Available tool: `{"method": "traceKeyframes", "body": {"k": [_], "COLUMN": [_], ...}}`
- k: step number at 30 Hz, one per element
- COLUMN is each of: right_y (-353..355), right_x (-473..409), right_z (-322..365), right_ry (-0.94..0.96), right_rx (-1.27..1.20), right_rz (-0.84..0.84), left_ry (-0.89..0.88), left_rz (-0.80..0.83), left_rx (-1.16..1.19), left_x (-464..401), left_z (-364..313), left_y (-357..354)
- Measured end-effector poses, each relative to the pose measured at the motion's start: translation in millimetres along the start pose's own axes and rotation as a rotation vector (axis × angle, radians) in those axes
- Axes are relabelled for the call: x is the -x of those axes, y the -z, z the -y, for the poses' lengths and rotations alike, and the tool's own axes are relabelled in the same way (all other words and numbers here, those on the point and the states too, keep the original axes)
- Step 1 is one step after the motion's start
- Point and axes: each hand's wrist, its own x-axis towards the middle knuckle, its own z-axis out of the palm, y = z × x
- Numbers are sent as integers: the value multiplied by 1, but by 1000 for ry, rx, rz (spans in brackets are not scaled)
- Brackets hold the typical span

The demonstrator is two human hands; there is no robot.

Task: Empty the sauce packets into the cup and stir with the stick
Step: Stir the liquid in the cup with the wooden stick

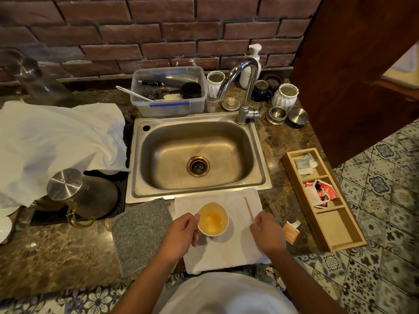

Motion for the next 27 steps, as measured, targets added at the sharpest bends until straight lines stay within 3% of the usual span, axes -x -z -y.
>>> {"method": "traceKeyframes", "body": {"k": [6, 8, 12, 19, 27], "right_y": [31, 41, 56, 70, 61], "right_x": [17, 23, 33, 46, 53], "right_z": [42, 60, 87, 102, 107], "right_ry": [95, 131, 179, 243, 249], "right_rx": [-567, -656, -779, -868, -978], "right_rz": [143, 140, 170, 506, 433], "left_ry": [-14, -20, -19, -43, -70], "left_rz": [4, -2, -6, 7, 20], "left_rx": [-8, -20, -31, -7, 25], "left_x": [-1, 0, -1, -5, -8], "left_z": [2, 2, 4, 7, 11], "left_y": [1, 0, 0, 1, 0]}}
